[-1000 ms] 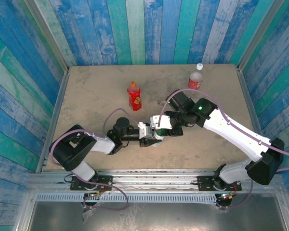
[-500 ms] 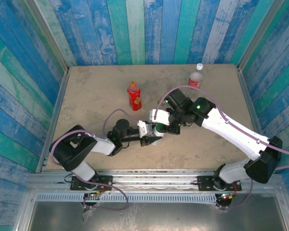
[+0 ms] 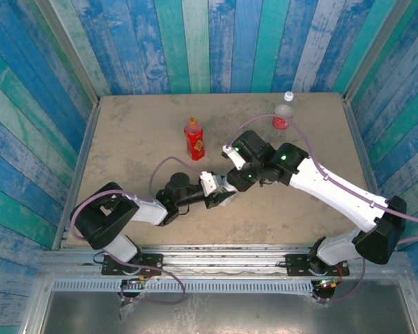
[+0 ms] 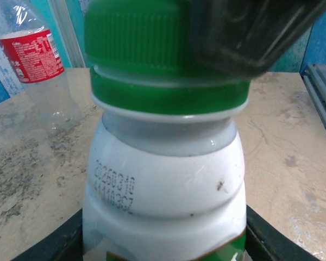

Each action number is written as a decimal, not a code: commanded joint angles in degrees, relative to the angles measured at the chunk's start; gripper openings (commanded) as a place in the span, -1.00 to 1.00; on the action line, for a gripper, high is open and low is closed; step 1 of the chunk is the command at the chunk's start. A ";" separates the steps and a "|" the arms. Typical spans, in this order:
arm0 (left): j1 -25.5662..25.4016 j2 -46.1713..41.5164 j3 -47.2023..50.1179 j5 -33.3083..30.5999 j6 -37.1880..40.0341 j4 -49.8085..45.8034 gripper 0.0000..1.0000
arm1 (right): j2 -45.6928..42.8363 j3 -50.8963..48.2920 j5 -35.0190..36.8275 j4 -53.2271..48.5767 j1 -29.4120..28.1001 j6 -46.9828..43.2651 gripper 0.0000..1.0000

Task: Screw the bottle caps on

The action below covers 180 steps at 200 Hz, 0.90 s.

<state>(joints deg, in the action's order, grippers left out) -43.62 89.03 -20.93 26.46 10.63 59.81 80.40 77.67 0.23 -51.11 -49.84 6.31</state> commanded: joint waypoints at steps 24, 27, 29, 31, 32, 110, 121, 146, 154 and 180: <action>-0.15 -4.97 2.74 3.58 2.63 -1.75 0.09 | -9.01 -2.22 -4.07 -1.04 0.10 -36.41 0.34; -0.15 -5.13 2.81 3.97 2.88 -2.13 0.10 | -9.45 -2.56 -4.94 -1.01 0.10 -38.38 0.34; -0.15 -5.26 2.80 4.22 3.05 -2.28 0.10 | -9.73 -2.77 -5.58 -1.01 0.10 -39.48 0.34; -0.15 -5.36 2.71 4.48 3.11 -2.45 0.10 | -9.98 -2.94 -6.18 -0.96 0.10 -40.57 0.34; -0.15 -5.40 2.72 4.61 3.23 -2.57 0.09 | -10.08 -3.04 -6.50 -0.90 0.10 -41.19 0.34; -0.15 -5.53 1.81 10.11 6.57 -6.69 0.11 | -1.99 3.63 -13.28 -8.21 0.10 -56.12 0.08; -0.15 -5.63 1.84 9.85 6.64 -6.90 0.11 | -1.36 3.48 -12.78 -8.30 0.10 -56.46 0.05; -0.15 -5.30 1.54 9.92 6.00 -6.84 0.12 | -0.05 3.04 -12.63 -8.91 0.10 -56.98 0.01; -0.11 -5.14 1.48 10.17 5.81 -6.83 0.11 | 0.27 2.94 -12.49 -9.13 0.10 -57.12 0.00; -0.10 -5.22 1.34 10.17 5.45 -6.98 0.11 | 1.06 2.63 -12.33 -9.44 0.10 -57.72 -0.02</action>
<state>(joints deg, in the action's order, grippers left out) -43.62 85.73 -19.14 35.64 16.49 56.31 80.36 79.72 -12.73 -58.00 -49.76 -48.03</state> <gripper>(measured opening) 0.557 0.494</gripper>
